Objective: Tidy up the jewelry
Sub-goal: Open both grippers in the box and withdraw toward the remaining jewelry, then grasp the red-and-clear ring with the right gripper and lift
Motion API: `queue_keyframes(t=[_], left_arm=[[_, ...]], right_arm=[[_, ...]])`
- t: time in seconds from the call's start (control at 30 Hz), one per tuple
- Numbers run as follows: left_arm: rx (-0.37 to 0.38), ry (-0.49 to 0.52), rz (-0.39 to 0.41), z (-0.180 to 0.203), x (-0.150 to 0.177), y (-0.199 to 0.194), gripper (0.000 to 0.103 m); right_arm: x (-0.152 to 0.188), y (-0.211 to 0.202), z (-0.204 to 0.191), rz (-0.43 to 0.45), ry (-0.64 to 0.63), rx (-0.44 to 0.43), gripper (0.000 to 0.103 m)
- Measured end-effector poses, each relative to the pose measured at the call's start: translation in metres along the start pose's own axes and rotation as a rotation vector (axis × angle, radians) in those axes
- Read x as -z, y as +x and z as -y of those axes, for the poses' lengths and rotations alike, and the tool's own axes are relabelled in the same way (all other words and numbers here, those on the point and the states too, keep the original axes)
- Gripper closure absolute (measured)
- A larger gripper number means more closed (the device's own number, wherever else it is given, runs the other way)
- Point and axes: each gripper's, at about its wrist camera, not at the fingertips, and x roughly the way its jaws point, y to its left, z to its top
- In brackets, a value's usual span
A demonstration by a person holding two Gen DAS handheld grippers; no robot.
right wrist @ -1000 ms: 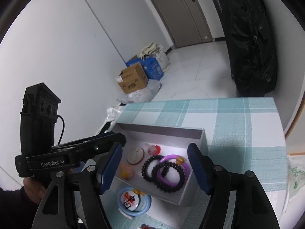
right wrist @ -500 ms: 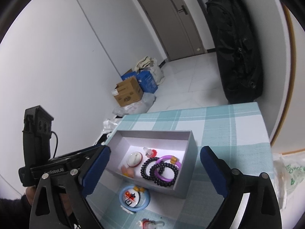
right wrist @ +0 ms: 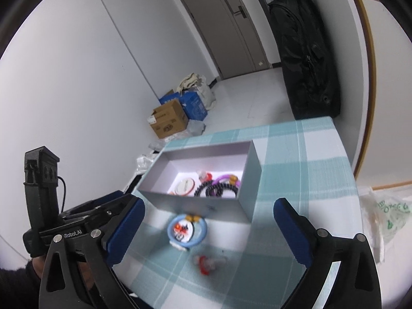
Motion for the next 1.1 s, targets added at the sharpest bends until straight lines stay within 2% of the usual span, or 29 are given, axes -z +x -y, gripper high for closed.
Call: queue_keyframes(t=[0.33, 0.5, 0.67, 0.73, 0.8, 0.9, 0.97, 1.0, 1.1], left_arm=[[-0.044, 0.026, -0.023, 0.006, 0.016, -0.004, 0.025], [-0.063, 0.089, -0.047, 0.016, 0.025, -0.003, 0.024], [-0.058, 0.074, -0.07, 0.014, 0.029, -0.002, 0.024], [-0.057, 0.072, -0.076, 0.012, 0.029, -0.001, 0.024], [-0.051, 0.075, -0.09, 0.014, 0.031, -0.001, 0.024], [-0.056, 0.079, -0.117, 0.013, 0.033, 0.002, 0.025], [-0.047, 0.076, -0.119, 0.012, 0.032, 0.003, 0.025], [-0.038, 0.074, -0.12, 0.011, 0.032, 0.003, 0.025], [-0.029, 0.076, -0.12, 0.011, 0.032, 0.003, 0.025]], right_arm=[[0.02, -0.003, 0.004, -0.076, -0.026, 0.057, 0.0], [0.034, 0.007, 0.008, -0.166, -0.023, 0.097, 0.0], [0.046, 0.014, -0.001, -0.216, -0.079, 0.091, 0.002], [0.049, 0.019, -0.007, -0.234, -0.12, 0.093, 0.007], [0.054, 0.027, -0.013, -0.264, -0.16, 0.099, 0.024], [0.061, 0.039, -0.018, -0.301, -0.209, 0.115, 0.042], [0.064, 0.046, -0.023, -0.306, -0.267, 0.138, 0.045], [0.064, 0.046, -0.025, -0.301, -0.287, 0.14, 0.05], [0.064, 0.05, -0.026, -0.297, -0.297, 0.129, 0.054]])
